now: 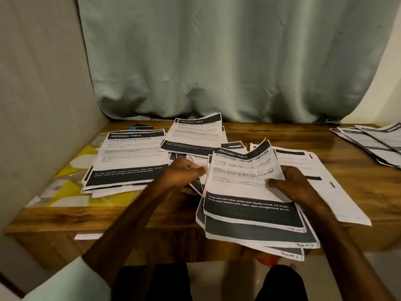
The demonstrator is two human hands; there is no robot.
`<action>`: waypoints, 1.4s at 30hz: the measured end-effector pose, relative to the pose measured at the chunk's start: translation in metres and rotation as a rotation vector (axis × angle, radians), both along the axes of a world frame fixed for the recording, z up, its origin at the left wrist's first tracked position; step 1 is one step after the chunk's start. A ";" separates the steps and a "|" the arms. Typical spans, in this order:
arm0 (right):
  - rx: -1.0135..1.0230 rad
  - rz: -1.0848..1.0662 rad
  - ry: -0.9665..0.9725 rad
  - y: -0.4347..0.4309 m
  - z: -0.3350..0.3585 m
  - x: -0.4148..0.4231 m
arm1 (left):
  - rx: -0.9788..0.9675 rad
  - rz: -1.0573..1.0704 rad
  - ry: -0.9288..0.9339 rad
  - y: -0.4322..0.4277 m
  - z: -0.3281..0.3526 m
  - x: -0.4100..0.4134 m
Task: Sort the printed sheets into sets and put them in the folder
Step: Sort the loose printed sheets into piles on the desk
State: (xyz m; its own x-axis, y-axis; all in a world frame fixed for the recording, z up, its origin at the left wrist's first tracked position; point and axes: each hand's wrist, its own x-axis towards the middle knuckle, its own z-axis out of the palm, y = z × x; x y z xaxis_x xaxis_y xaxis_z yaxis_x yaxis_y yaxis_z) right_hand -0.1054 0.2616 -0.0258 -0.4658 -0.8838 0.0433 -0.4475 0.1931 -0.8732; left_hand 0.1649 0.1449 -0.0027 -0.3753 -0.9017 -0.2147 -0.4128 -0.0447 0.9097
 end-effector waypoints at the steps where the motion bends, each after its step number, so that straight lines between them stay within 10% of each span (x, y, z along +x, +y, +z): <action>1: 0.004 -0.003 -0.006 0.000 0.000 0.000 | -0.055 0.002 -0.047 -0.004 0.001 -0.004; 15: -0.036 -0.075 -0.289 0.004 0.007 -0.008 | -0.114 0.112 0.055 -0.004 -0.007 -0.009; 42: -0.106 -0.274 -0.528 0.011 0.019 -0.008 | -0.012 -0.294 -0.325 -0.031 0.012 0.018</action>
